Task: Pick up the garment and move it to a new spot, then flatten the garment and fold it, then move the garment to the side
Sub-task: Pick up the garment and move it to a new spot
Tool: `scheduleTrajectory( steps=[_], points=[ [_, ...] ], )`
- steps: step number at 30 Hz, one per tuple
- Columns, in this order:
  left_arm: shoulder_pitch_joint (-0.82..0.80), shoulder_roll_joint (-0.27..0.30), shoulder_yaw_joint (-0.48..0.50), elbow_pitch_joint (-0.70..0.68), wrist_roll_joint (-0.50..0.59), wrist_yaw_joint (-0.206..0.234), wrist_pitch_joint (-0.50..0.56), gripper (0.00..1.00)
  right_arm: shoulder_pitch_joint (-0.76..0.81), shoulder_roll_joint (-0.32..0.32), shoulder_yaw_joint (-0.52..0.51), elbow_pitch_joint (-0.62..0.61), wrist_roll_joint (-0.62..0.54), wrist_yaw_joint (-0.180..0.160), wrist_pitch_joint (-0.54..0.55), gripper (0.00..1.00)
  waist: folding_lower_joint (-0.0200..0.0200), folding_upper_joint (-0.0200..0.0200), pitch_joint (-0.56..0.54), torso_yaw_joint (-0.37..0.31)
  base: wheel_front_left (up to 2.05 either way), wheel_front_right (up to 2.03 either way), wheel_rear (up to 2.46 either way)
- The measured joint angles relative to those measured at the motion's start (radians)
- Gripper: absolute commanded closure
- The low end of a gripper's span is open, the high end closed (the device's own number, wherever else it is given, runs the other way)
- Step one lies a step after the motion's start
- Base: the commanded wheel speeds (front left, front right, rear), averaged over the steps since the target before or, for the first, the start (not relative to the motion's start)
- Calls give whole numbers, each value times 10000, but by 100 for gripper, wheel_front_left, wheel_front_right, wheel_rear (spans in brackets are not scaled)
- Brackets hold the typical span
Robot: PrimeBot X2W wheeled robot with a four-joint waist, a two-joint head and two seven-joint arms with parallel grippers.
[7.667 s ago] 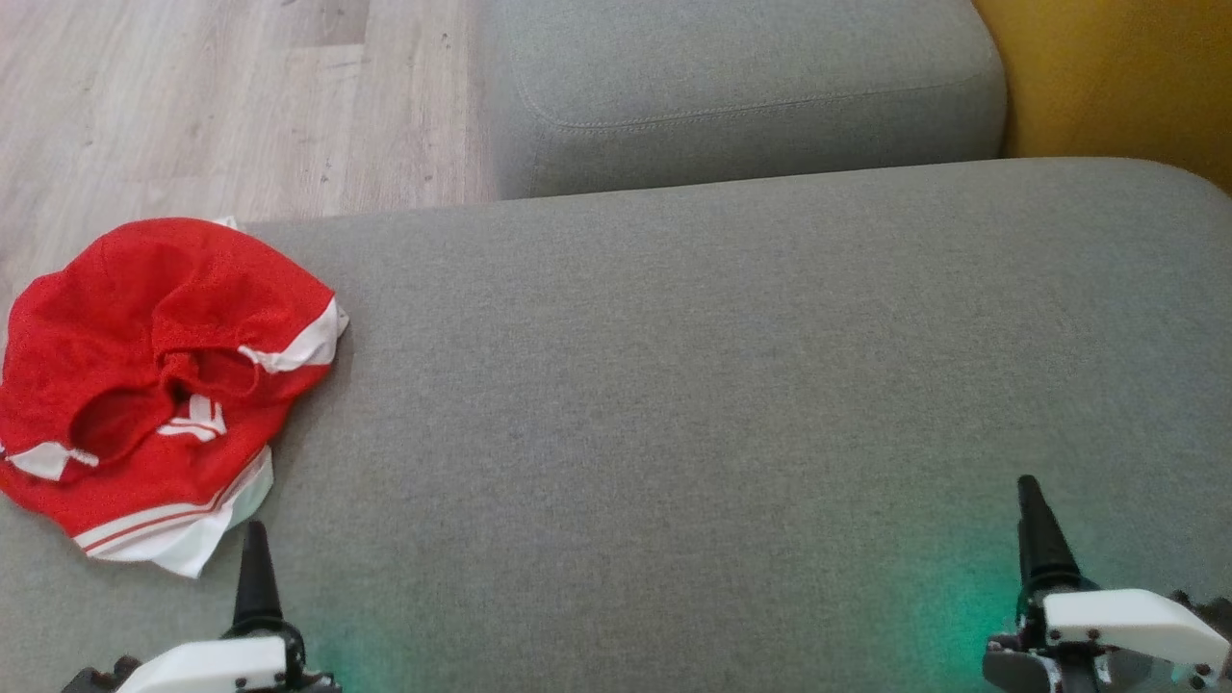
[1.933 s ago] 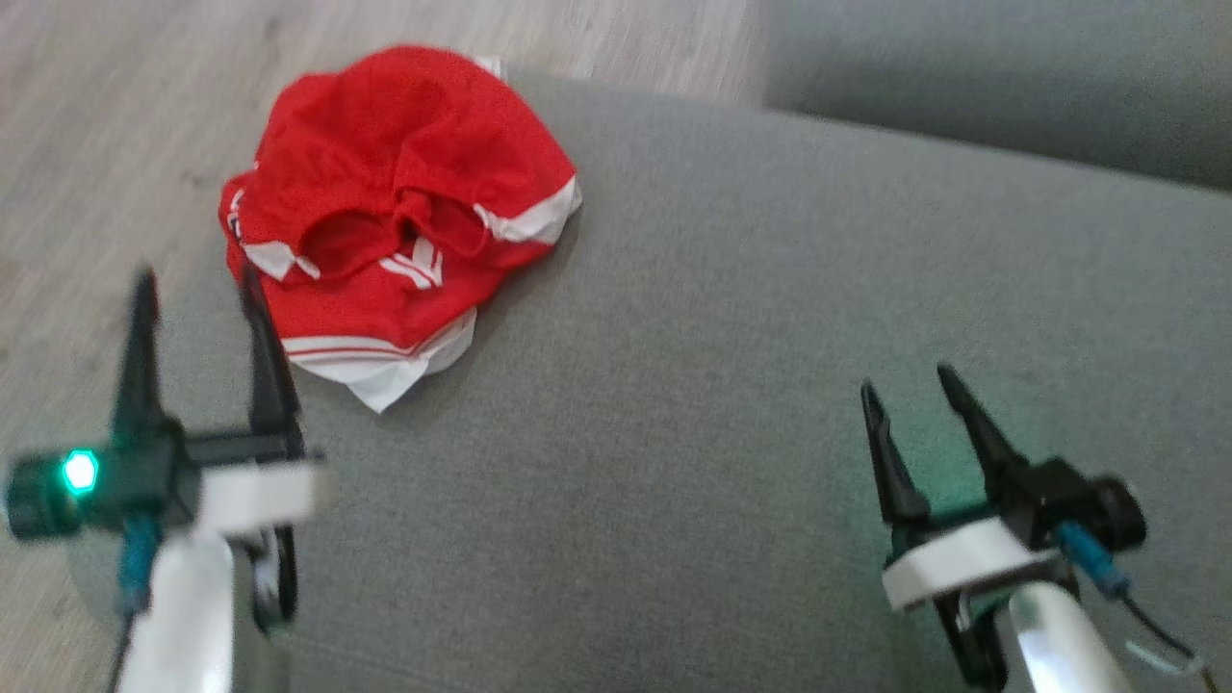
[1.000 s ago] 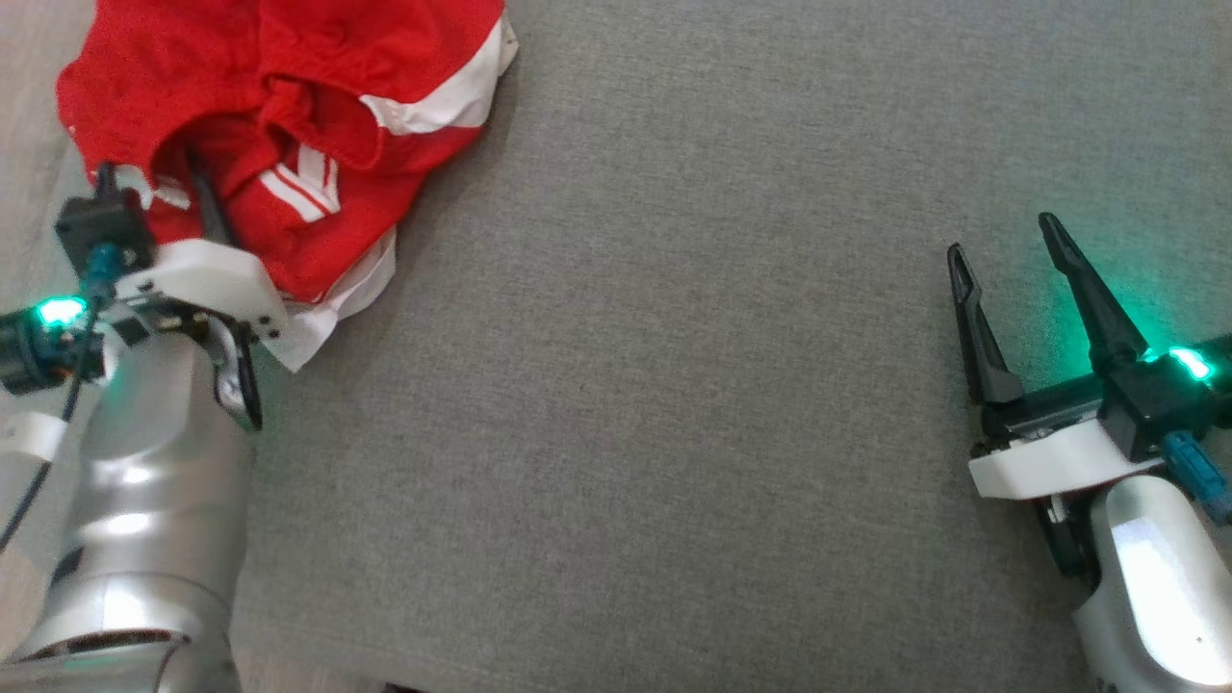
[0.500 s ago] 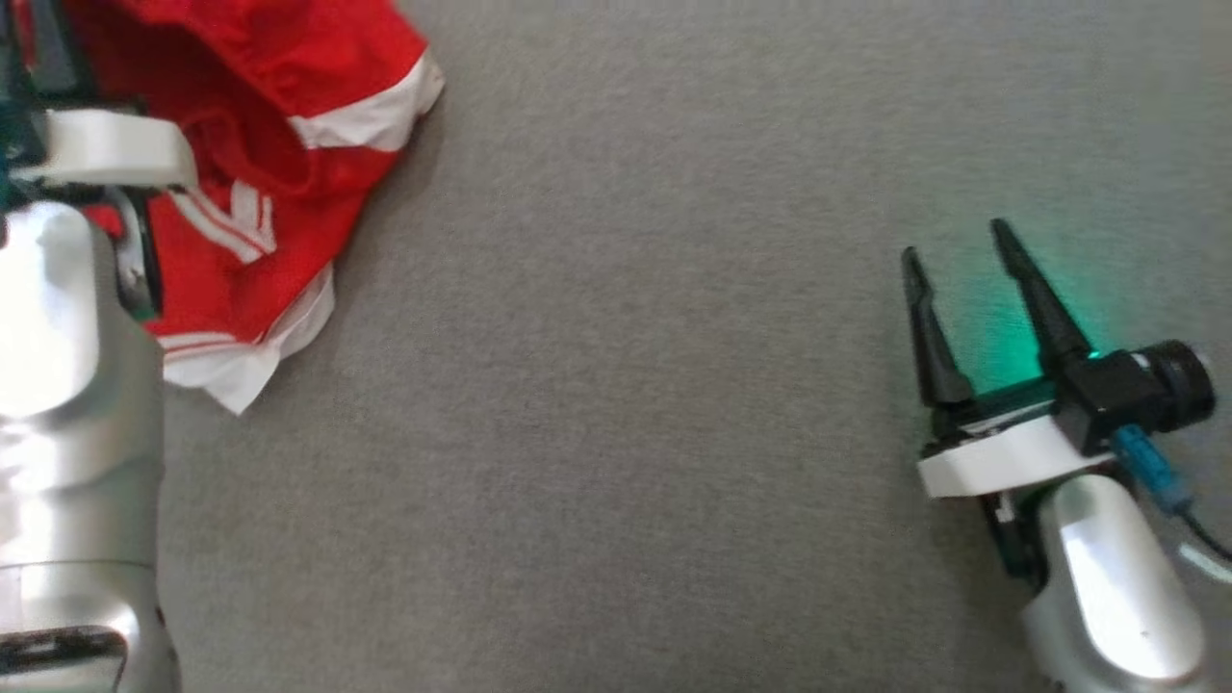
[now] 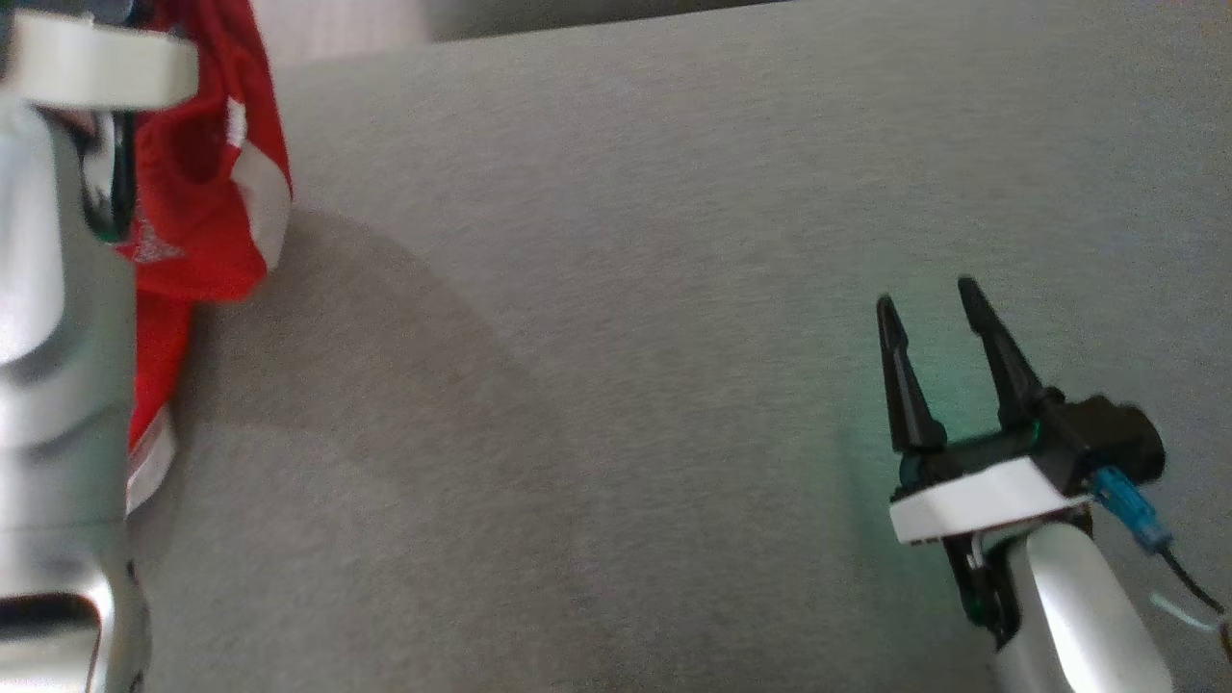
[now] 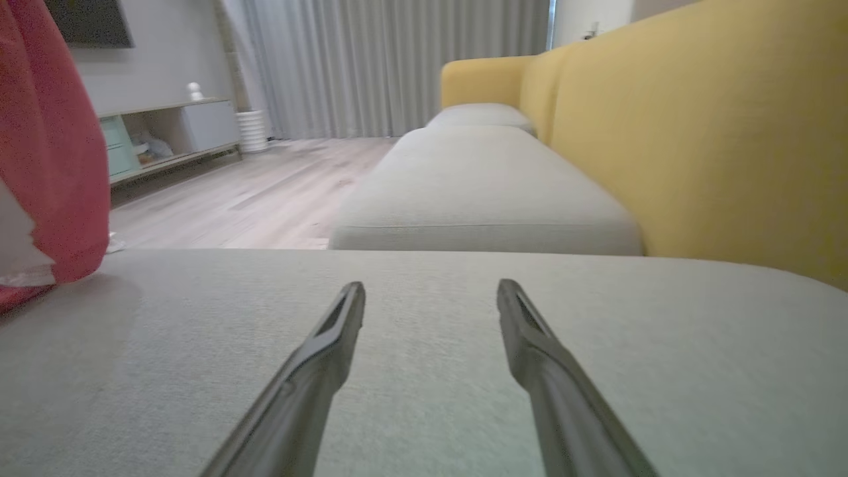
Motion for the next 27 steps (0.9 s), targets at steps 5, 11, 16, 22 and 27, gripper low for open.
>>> scheduleTrajectory(
  steps=[5, 11, 16, 22, 27],
  points=[
    [-848, -251, -322, -102, -107, -186, 405, 100, 453, 46, -36, -31, 497, 0, 0, 0, 0, 0, -479, -1109, 0, 0, 0],
    [-1381, -926, -612, 328, -556, -326, 640, 100, 482, 61, 13, -50, 863, 0, 0, 0, 0, 0, -854, -2243, 0, 0, 0],
    [-594, -1400, -652, 1379, -1227, -456, 704, 100, 492, 61, 128, -77, 955, 0, 0, 0, 0, 0, -996, -2807, 0, 0, 0],
    [1600, -1733, -1308, 3177, -1233, -548, 217, 100, 555, 63, 136, -77, 947, 0, 0, 0, 3, 0, -832, -2772, 0, 0, 0],
    [3808, -1881, -1837, 4966, -1139, -485, -79, 60, 643, 94, 205, 96, 947, 0, 0, 0, 1, 0, -934, -2540, 0, 0, 0]
  ],
)
